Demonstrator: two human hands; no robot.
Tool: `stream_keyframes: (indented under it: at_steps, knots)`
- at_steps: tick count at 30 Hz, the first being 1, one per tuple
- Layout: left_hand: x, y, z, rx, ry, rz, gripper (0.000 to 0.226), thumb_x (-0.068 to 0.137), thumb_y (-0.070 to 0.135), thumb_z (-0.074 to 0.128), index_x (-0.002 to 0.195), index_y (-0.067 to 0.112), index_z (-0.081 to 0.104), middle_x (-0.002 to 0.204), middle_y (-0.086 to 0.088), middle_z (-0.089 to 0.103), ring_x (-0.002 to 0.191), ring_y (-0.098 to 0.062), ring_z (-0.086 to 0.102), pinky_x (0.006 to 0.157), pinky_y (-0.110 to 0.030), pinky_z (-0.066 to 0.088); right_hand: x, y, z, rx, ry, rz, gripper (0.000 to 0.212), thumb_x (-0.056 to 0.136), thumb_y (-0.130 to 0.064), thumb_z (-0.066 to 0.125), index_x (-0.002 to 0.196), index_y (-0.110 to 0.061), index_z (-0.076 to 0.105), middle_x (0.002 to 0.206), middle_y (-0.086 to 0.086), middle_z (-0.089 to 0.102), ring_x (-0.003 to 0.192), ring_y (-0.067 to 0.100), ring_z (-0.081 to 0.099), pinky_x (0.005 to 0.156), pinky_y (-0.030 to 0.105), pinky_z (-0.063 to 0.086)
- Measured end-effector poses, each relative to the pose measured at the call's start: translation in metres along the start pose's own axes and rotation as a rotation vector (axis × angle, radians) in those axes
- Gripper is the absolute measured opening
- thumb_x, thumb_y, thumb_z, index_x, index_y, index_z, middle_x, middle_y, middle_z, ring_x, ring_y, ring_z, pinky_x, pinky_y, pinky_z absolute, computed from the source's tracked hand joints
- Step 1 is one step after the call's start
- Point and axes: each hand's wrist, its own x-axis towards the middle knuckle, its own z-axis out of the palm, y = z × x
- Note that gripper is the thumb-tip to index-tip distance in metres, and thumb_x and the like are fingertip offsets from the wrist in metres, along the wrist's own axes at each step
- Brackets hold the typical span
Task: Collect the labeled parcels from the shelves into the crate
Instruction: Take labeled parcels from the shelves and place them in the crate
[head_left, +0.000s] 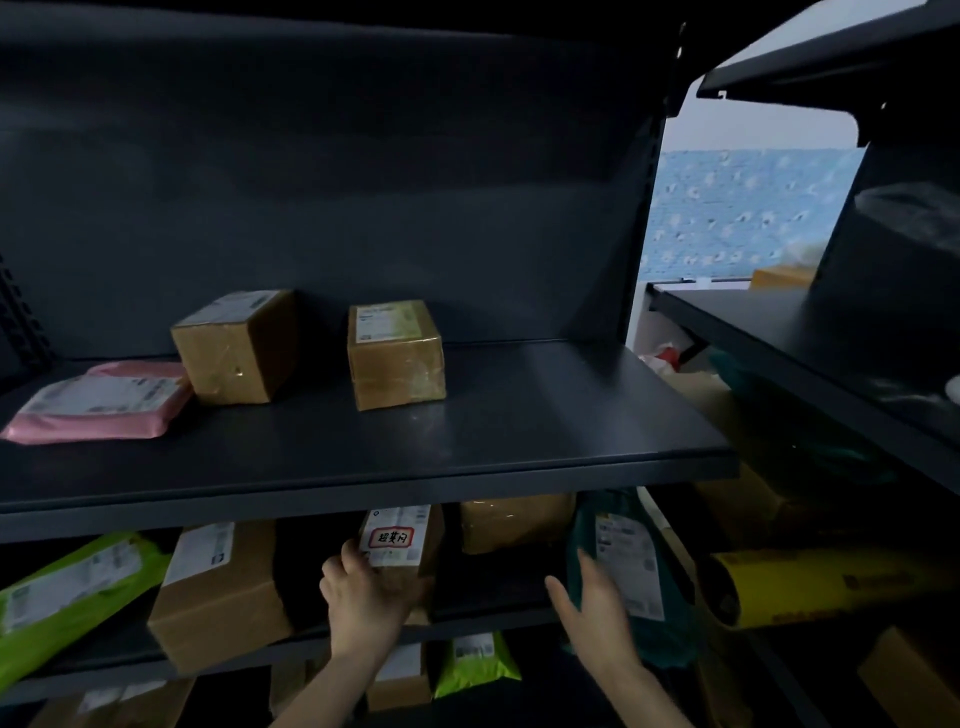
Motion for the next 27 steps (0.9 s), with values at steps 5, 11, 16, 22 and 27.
stream_keyframes:
  at_steps: [5, 11, 16, 22, 27]
  knots:
    - [0.016, -0.007, 0.025, -0.017, 0.056, 0.016, 0.113, 0.056, 0.036, 0.087, 0.142, -0.001, 0.024, 0.134, -0.022, 0.033, 0.126, -0.040, 0.029, 0.107, -0.046, 0.030, 0.028, 0.012, 0.013, 0.118, 0.064, -0.021, 0.064, 0.093, -0.032, 0.050, 0.144, -0.004, 0.024, 0.148, 0.012, 0.033, 0.137, 0.022, 0.029, 0.108, 0.022, 0.024]
    - [0.025, -0.014, 0.043, -0.034, 0.124, 0.095, 0.108, 0.061, 0.030, 0.086, 0.143, -0.003, 0.022, 0.136, -0.027, 0.031, 0.127, -0.043, 0.028, 0.106, -0.048, 0.027, 0.050, 0.030, 0.017, 0.163, 0.145, -0.084, 0.067, 0.092, -0.034, 0.052, 0.146, -0.007, 0.022, 0.151, 0.010, 0.027, 0.140, 0.023, 0.025, 0.111, 0.029, 0.024]
    - [0.032, -0.026, 0.056, -0.031, 0.201, 0.154, 0.112, 0.058, 0.033, 0.087, 0.143, -0.003, 0.023, 0.134, -0.028, 0.033, 0.125, -0.044, 0.030, 0.107, -0.047, 0.027, 0.071, 0.039, 0.018, 0.149, 0.169, -0.123, 0.067, 0.092, -0.033, 0.053, 0.145, -0.005, 0.023, 0.150, 0.013, 0.031, 0.138, 0.025, 0.028, 0.110, 0.030, 0.025]
    - [0.034, -0.021, 0.062, -0.088, 0.197, 0.213, 0.113, 0.059, 0.040, 0.084, 0.145, 0.003, 0.020, 0.136, -0.022, 0.030, 0.127, -0.040, 0.033, 0.105, -0.045, 0.033, 0.092, 0.035, 0.017, 0.163, 0.121, -0.169, 0.069, 0.092, -0.030, 0.053, 0.146, -0.006, 0.016, 0.153, 0.012, 0.022, 0.141, 0.024, 0.023, 0.112, 0.031, 0.020]
    - [0.037, -0.022, 0.063, -0.179, 0.144, 0.263, 0.110, 0.062, 0.035, 0.084, 0.146, 0.008, 0.018, 0.137, -0.017, 0.025, 0.122, -0.038, 0.043, 0.102, -0.040, 0.040, 0.099, 0.023, 0.019, 0.276, 0.039, -0.158, 0.069, 0.092, -0.022, 0.054, 0.147, -0.010, 0.015, 0.152, 0.008, 0.026, 0.139, 0.023, 0.027, 0.110, 0.030, 0.024]
